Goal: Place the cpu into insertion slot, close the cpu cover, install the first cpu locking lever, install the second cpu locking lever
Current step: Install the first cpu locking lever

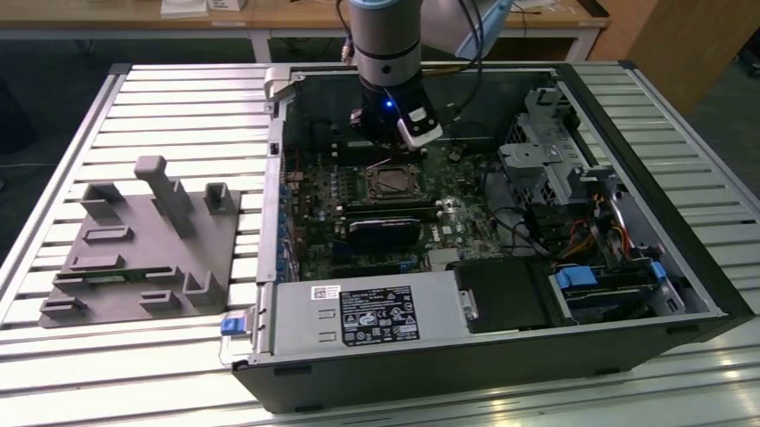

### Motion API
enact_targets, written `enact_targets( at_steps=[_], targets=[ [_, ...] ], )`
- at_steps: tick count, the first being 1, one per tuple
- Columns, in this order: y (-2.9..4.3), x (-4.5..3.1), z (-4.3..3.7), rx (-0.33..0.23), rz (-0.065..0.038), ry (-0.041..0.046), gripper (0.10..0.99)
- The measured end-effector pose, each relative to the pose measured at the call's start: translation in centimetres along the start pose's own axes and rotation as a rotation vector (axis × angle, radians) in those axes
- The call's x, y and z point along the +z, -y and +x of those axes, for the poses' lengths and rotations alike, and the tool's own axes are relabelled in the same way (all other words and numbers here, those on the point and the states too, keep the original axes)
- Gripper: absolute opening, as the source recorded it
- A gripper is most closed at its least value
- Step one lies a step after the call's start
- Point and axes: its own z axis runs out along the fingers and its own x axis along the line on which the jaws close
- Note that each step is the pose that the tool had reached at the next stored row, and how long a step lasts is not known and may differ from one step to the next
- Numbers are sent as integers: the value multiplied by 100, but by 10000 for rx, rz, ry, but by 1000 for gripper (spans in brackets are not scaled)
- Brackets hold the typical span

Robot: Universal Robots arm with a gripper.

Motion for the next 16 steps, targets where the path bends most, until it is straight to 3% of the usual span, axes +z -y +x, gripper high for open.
enact_targets(
  at_steps=[9, 16],
  targets=[
    [-10, 37, 7, 829, 117, 197, 106],
    [-64, 73, 21, 1094, 169, 284, 106]
  ],
)
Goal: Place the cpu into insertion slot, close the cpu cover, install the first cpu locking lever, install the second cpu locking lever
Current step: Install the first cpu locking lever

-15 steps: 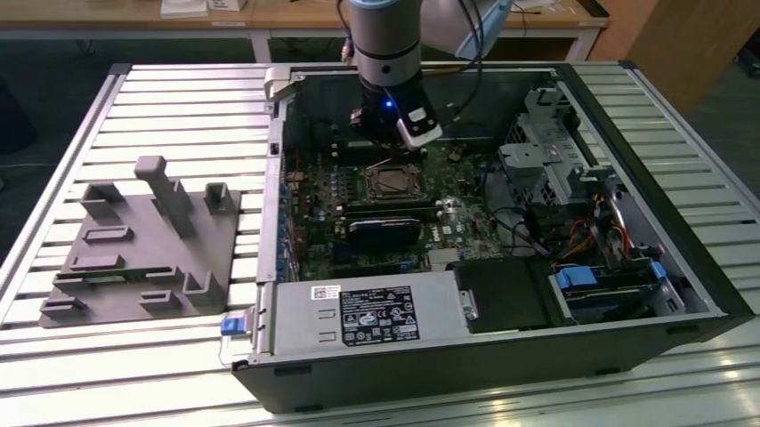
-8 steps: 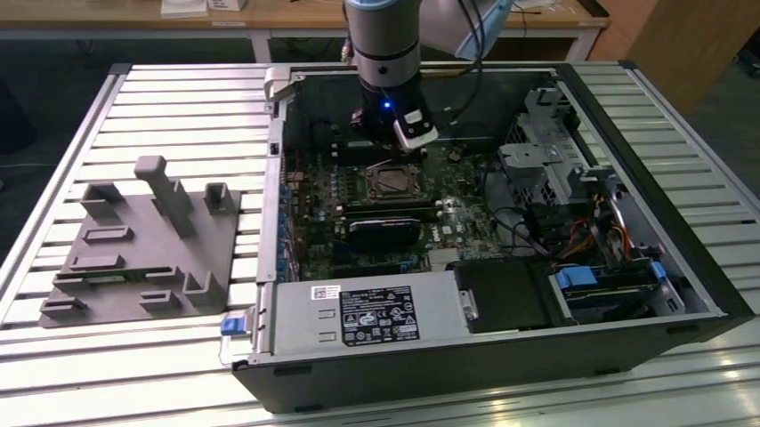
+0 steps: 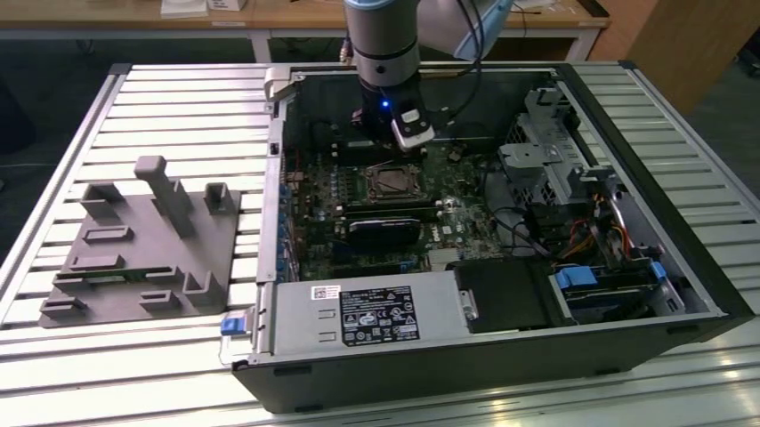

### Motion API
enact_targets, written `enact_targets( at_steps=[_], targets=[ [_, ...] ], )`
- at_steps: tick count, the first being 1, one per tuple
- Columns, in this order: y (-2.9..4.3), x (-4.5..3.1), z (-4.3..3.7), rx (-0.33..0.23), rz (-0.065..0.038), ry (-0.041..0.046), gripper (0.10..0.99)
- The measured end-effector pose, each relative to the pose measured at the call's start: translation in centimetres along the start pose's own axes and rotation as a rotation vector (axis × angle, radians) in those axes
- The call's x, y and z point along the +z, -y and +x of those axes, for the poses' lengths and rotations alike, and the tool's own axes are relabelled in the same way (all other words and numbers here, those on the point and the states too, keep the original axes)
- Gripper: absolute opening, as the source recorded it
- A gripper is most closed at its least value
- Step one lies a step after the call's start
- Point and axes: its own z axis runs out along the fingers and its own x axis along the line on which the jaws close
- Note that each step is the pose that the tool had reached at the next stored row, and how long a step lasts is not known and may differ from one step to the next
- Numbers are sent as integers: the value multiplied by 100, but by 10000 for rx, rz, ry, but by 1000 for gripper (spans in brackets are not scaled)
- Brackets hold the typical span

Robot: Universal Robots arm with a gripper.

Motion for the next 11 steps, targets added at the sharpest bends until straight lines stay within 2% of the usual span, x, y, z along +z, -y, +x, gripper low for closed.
enact_targets(
  at_steps=[4, 9, 11],
  targets=[
    [-25, 18, 10, 55, 77, 48, 106],
    [-32, 42, 17, -16, 387, 198, 106],
    [-34, 53, 20, -25, 426, 218, 106]
  ],
)
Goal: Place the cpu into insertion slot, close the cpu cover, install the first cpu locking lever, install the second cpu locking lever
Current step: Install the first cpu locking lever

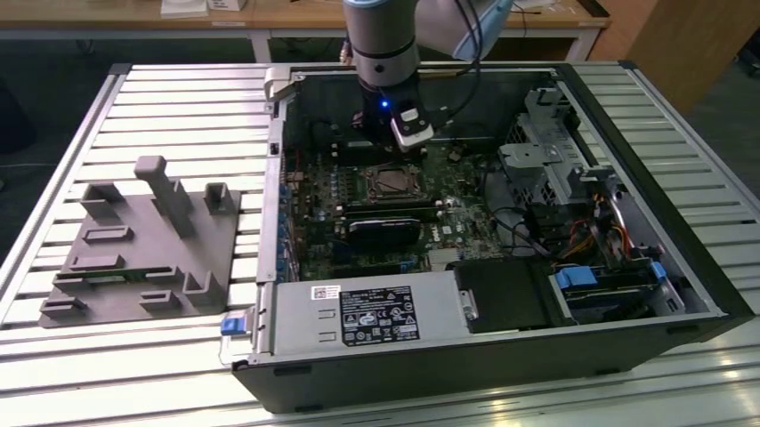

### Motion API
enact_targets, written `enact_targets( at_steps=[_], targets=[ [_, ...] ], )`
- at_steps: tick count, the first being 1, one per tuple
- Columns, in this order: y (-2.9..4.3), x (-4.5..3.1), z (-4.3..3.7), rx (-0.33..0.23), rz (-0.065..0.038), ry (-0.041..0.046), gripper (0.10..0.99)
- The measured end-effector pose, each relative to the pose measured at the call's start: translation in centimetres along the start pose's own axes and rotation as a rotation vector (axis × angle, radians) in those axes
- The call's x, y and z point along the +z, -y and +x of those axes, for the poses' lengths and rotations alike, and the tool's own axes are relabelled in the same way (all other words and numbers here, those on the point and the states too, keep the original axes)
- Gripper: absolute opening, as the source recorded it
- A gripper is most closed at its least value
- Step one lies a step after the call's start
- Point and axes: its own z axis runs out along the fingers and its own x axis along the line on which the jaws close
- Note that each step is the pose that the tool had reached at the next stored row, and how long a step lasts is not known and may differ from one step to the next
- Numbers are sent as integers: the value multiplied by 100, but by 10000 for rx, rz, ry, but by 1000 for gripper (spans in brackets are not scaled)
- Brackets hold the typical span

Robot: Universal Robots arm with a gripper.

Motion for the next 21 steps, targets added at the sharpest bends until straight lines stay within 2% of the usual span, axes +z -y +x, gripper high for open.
enact_targets(
  at_steps=[10, 12, 16, 18, 21],
  targets=[
    [-5, 24, 7, -9, 25, 24, 106],
    [-4, 24, 7, -1, -72, -3, 106],
    [-4, 24, 6, 37, -370, -89, 106],
    [-4, 24, 7, 38, -417, -72, 106],
    [0, 30, 6, 22, -450, 22, 106]
  ],
)
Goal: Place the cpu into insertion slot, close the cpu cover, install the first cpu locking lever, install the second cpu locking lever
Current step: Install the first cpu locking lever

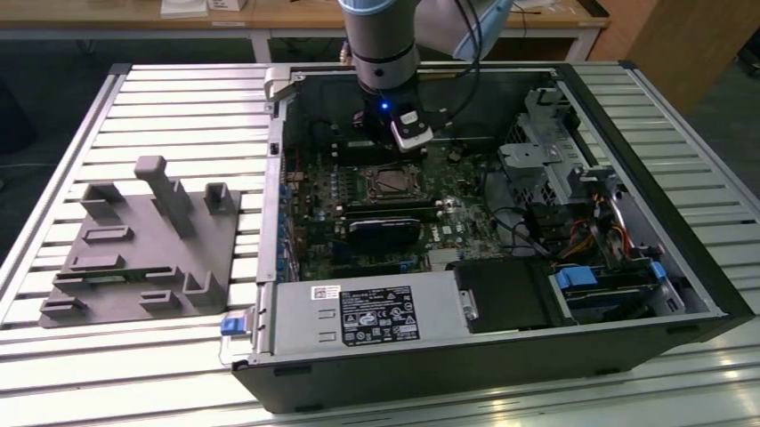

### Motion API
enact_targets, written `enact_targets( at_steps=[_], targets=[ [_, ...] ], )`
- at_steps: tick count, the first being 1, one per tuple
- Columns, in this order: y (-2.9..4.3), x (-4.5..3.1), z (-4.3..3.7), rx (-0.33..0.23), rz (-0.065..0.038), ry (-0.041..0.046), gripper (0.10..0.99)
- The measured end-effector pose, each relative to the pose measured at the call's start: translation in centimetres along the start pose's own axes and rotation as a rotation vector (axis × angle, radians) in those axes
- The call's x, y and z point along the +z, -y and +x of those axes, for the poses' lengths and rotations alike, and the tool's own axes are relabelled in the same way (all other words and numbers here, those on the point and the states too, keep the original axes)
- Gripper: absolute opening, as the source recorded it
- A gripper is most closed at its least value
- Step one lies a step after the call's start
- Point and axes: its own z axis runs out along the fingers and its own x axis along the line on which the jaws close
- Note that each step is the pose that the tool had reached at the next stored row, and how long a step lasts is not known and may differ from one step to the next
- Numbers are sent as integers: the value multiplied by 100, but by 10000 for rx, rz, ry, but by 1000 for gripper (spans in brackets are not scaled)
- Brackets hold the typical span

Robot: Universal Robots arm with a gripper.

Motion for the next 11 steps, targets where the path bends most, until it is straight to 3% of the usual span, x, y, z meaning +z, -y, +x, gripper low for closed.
enact_targets(
  at_steps=[3, 11],
  targets=[
    [9, 5, -1, -11, -20, 70, 106],
    [41, 0, 6, -13, -25, 85, 106]
  ],
)
